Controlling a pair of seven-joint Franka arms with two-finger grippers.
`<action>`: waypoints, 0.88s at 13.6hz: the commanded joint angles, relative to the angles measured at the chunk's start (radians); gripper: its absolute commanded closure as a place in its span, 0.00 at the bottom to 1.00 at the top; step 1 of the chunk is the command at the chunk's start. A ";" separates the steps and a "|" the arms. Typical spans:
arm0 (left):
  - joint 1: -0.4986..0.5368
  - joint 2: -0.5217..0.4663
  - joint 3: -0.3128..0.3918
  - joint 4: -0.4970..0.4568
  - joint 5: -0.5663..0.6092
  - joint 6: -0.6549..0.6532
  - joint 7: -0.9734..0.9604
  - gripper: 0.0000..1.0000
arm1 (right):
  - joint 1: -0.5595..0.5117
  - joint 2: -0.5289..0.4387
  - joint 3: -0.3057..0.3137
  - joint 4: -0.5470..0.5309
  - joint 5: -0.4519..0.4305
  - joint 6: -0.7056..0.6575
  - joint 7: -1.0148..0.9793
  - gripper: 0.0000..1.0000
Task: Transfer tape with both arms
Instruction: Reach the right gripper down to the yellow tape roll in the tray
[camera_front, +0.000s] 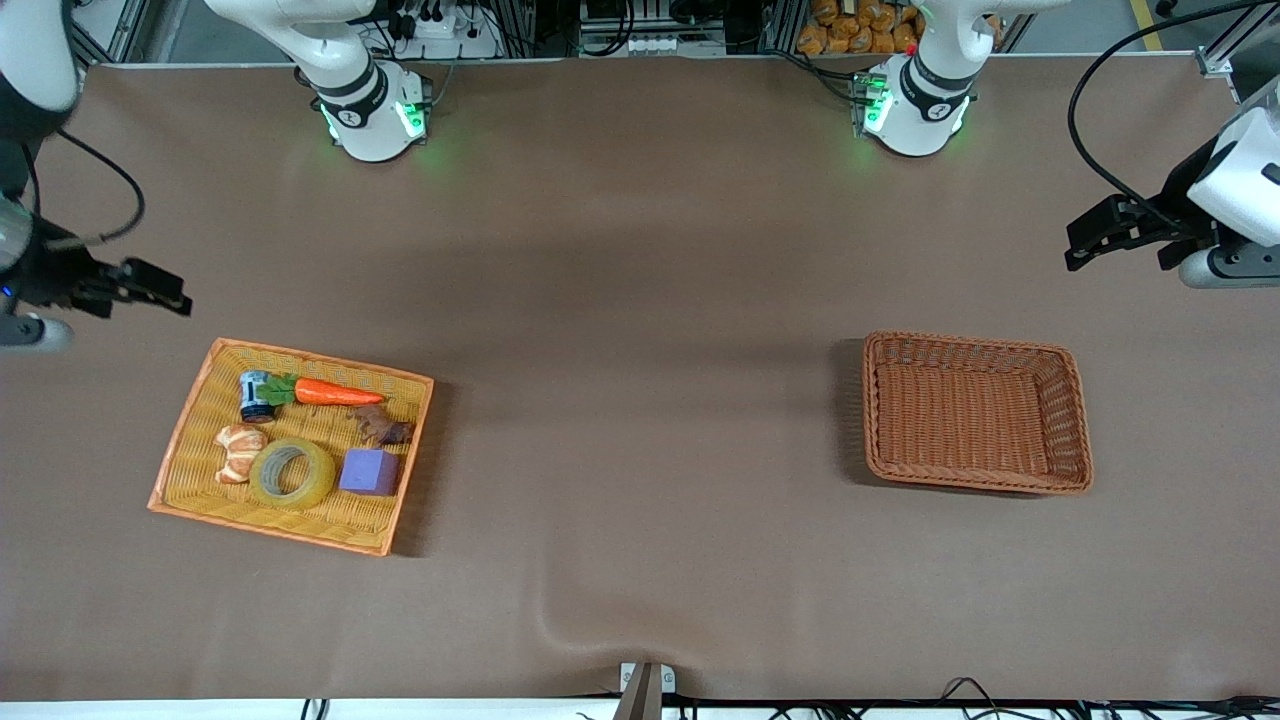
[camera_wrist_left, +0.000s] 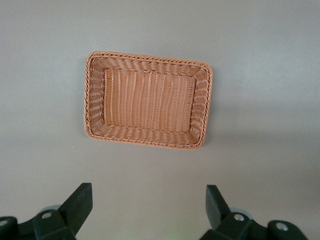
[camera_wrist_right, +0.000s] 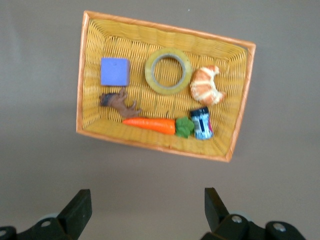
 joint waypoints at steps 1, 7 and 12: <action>0.004 0.007 0.001 0.013 -0.004 -0.020 0.025 0.00 | 0.035 0.051 -0.002 -0.077 0.012 0.121 -0.009 0.00; 0.001 0.062 0.000 0.007 -0.011 -0.007 0.027 0.00 | 0.072 0.341 0.000 -0.100 0.017 0.452 -0.280 0.00; -0.015 0.183 -0.008 -0.002 -0.014 0.110 0.042 0.00 | 0.043 0.486 0.000 -0.095 0.042 0.577 -0.487 0.00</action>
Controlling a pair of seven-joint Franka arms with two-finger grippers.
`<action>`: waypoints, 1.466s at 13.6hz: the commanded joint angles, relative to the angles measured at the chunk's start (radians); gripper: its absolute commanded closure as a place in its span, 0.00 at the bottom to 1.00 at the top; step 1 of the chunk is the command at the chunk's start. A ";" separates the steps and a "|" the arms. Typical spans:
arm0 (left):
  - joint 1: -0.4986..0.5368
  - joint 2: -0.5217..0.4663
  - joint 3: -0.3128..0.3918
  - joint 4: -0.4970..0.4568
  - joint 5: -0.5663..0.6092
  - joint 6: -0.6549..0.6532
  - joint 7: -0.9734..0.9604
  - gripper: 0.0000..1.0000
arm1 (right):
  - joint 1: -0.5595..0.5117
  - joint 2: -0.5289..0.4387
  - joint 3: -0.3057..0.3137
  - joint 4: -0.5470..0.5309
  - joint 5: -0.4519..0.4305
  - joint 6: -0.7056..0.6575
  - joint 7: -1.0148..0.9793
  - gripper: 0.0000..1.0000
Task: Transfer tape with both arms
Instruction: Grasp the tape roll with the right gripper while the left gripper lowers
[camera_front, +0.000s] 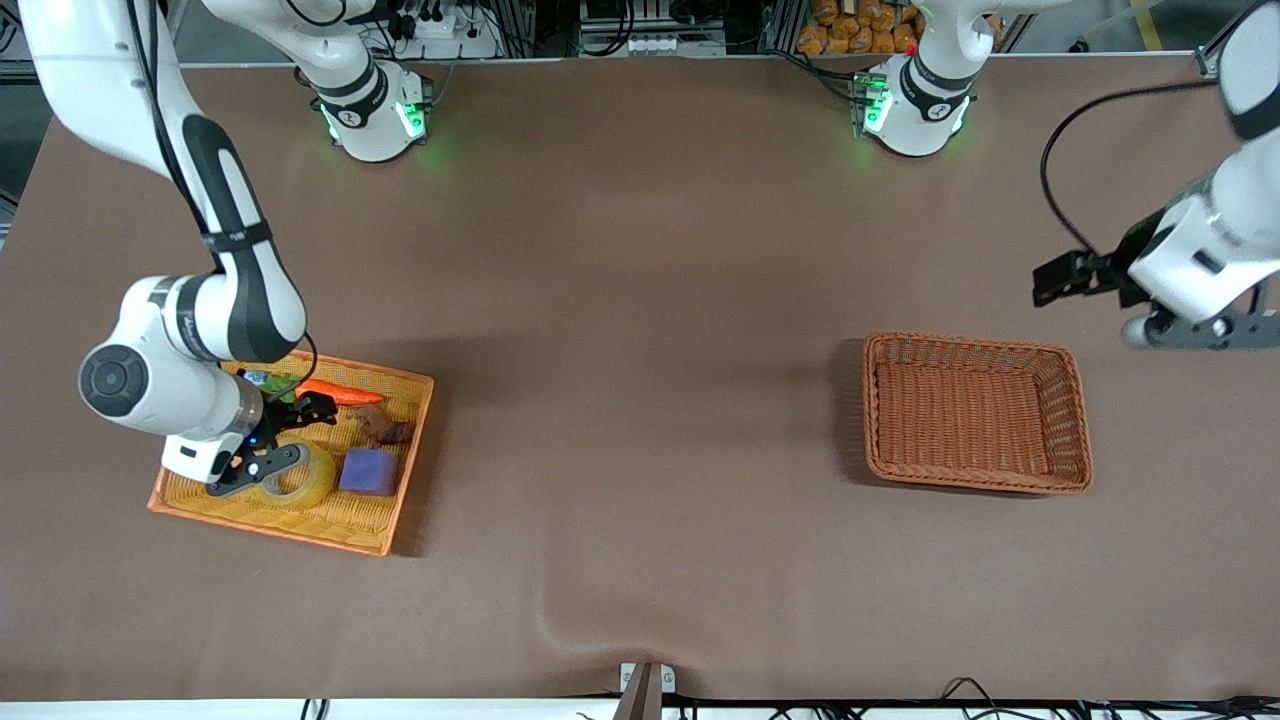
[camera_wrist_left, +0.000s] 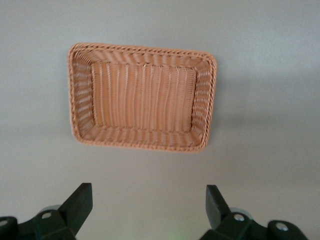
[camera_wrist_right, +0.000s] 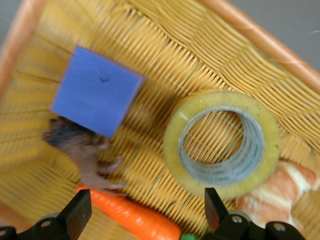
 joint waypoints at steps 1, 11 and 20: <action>-0.018 0.061 -0.012 0.008 -0.016 0.072 0.018 0.00 | -0.009 0.070 0.006 0.028 0.019 0.083 -0.062 0.00; -0.103 0.150 -0.018 0.009 -0.007 0.202 -0.008 0.00 | -0.018 0.085 0.006 0.118 0.079 -0.010 -0.084 1.00; -0.095 0.150 -0.018 0.009 -0.004 0.202 -0.008 0.00 | 0.100 0.035 0.137 0.466 0.081 -0.554 0.299 1.00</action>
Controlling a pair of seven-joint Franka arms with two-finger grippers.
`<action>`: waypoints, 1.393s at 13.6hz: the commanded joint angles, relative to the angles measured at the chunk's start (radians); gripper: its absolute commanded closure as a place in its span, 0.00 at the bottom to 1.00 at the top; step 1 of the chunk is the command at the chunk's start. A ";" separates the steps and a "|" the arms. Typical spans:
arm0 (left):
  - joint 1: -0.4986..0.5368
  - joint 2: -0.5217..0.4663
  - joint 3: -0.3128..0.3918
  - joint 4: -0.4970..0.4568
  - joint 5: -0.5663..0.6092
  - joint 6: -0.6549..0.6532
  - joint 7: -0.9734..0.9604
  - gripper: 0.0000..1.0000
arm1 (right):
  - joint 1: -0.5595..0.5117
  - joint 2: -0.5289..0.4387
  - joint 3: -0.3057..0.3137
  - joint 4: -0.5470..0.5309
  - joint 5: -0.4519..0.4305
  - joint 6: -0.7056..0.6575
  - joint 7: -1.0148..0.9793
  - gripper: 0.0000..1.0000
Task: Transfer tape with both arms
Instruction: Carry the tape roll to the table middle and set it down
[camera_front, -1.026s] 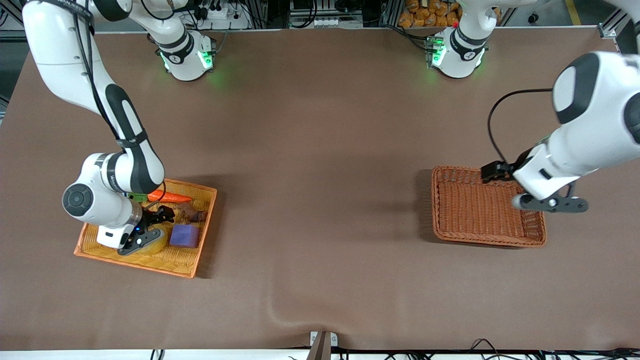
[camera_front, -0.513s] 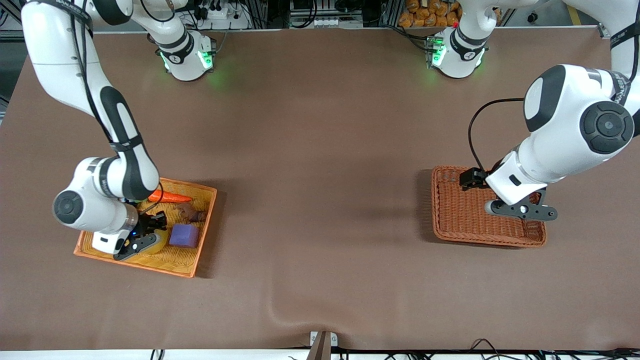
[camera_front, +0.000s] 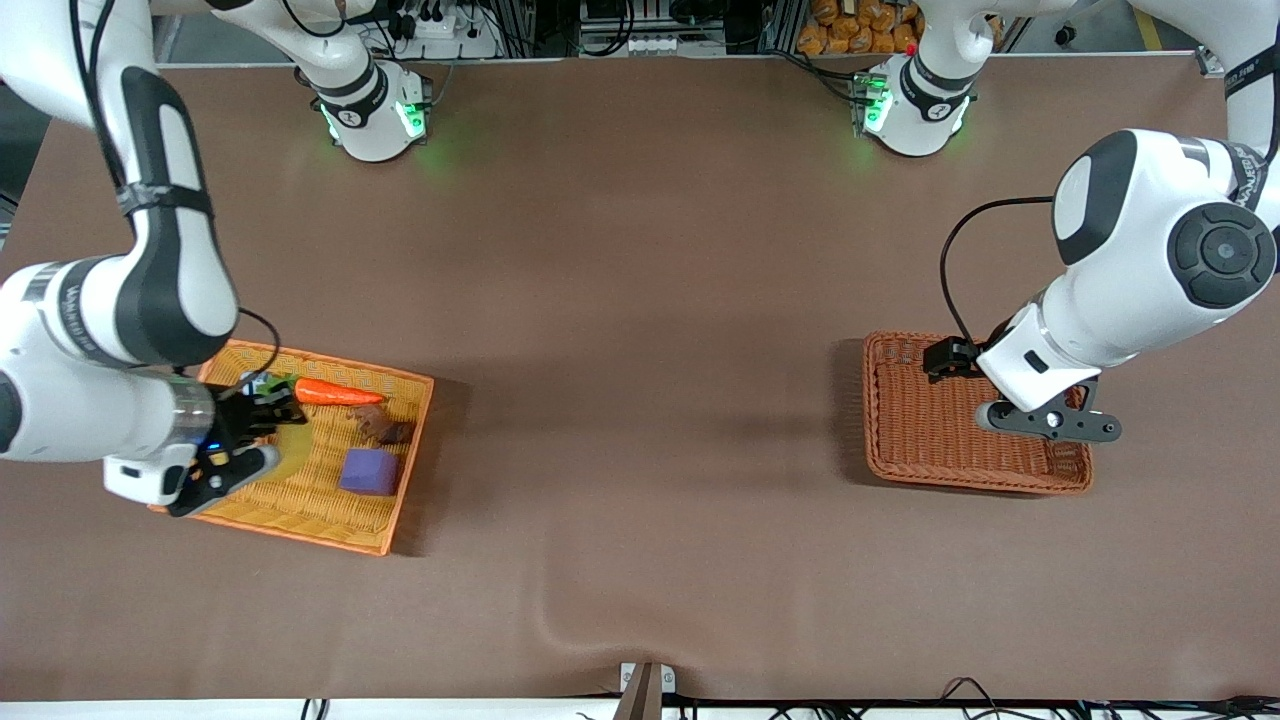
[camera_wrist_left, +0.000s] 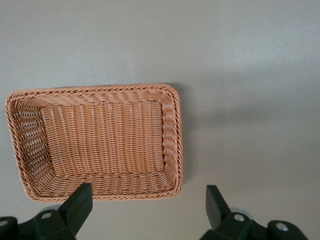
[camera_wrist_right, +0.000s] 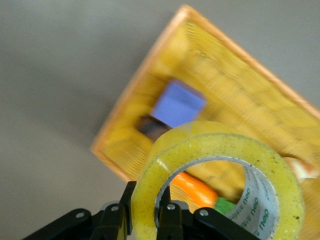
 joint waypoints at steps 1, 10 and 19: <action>0.004 0.000 -0.001 0.005 -0.003 0.004 -0.004 0.00 | 0.108 0.035 0.093 0.044 -0.005 0.058 0.291 1.00; 0.005 0.002 -0.001 0.005 -0.003 0.005 -0.004 0.00 | 0.536 0.320 0.095 0.110 -0.011 0.572 0.844 1.00; 0.007 0.009 -0.001 0.005 -0.003 0.005 -0.004 0.00 | 0.598 0.314 0.053 0.207 -0.014 0.473 1.030 0.00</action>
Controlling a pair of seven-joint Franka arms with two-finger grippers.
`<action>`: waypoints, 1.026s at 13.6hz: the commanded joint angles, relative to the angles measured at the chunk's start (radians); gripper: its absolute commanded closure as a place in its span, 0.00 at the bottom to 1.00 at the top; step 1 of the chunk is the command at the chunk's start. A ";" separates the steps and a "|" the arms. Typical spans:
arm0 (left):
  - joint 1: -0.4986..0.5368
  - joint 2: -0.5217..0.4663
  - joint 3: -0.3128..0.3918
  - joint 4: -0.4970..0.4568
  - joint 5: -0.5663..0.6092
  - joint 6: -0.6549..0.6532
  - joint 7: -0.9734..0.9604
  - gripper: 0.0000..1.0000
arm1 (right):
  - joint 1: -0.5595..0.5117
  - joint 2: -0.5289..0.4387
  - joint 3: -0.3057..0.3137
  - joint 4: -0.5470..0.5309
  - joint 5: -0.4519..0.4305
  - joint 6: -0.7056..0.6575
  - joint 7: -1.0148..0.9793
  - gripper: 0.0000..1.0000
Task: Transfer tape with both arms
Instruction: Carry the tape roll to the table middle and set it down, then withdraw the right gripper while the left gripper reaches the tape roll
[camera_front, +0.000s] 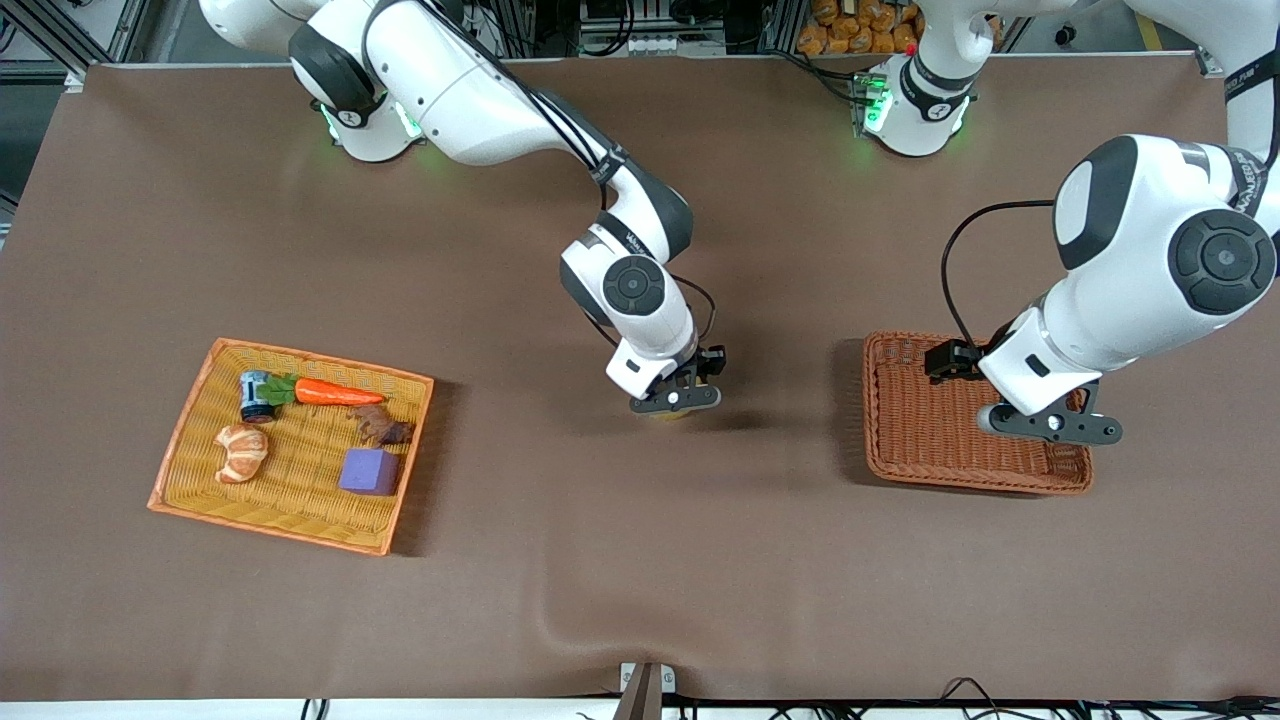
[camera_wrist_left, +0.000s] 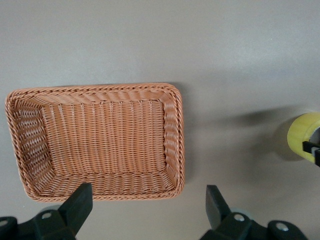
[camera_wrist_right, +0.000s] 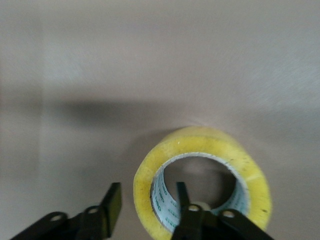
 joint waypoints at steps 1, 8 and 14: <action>0.004 0.002 -0.002 0.005 -0.003 0.005 -0.004 0.00 | -0.070 -0.151 0.000 -0.043 -0.016 -0.137 0.012 0.00; -0.095 0.024 -0.004 0.007 -0.016 0.033 -0.193 0.00 | -0.349 -0.584 -0.033 -0.433 -0.028 -0.163 -0.203 0.00; -0.270 0.110 -0.002 0.007 -0.008 0.155 -0.500 0.00 | -0.590 -0.779 -0.039 -0.427 -0.031 -0.523 -0.423 0.00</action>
